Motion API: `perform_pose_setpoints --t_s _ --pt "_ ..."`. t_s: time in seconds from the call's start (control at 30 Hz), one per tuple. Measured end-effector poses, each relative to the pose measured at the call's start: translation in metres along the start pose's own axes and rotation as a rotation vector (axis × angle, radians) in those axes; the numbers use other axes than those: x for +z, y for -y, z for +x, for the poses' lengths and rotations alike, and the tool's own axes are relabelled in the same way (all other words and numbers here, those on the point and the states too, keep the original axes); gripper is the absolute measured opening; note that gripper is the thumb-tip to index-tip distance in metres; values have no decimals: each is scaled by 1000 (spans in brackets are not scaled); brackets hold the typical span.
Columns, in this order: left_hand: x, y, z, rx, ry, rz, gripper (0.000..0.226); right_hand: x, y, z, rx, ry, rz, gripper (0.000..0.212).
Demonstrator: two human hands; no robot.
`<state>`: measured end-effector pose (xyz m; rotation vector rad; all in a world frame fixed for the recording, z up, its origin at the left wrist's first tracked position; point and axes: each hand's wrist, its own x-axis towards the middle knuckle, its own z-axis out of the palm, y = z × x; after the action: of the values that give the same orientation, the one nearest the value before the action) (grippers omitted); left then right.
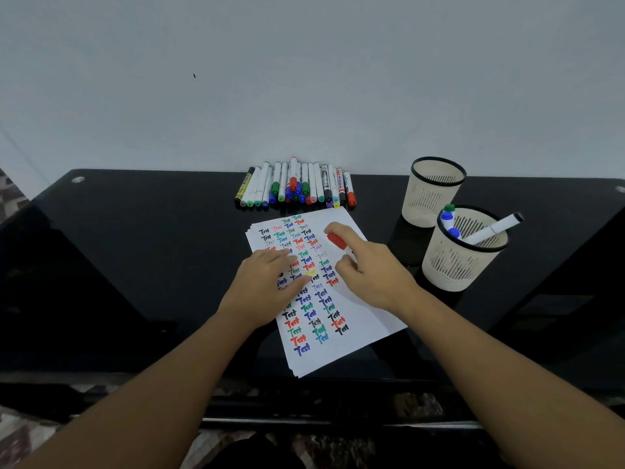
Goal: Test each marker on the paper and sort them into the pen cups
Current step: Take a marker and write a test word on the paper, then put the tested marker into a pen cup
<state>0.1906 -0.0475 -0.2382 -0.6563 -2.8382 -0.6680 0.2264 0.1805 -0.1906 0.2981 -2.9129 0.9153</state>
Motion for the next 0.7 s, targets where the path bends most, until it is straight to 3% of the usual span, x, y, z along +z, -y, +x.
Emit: perform_pose_setpoints --t_s 0.3,0.5,0.6,0.7 --pt "1 2 0 -3 38 33 79 -2 -1 -4 71 -4 191 53" --pt "3 5 3 -23 137 76 94 -18 4 -9 149 -14 331 35" --pt "3 4 5 -24 148 89 95 -29 5 -11 153 3 405 49" --pt "4 5 5 -22 145 92 92 -41 5 -14 109 -146 400 41"
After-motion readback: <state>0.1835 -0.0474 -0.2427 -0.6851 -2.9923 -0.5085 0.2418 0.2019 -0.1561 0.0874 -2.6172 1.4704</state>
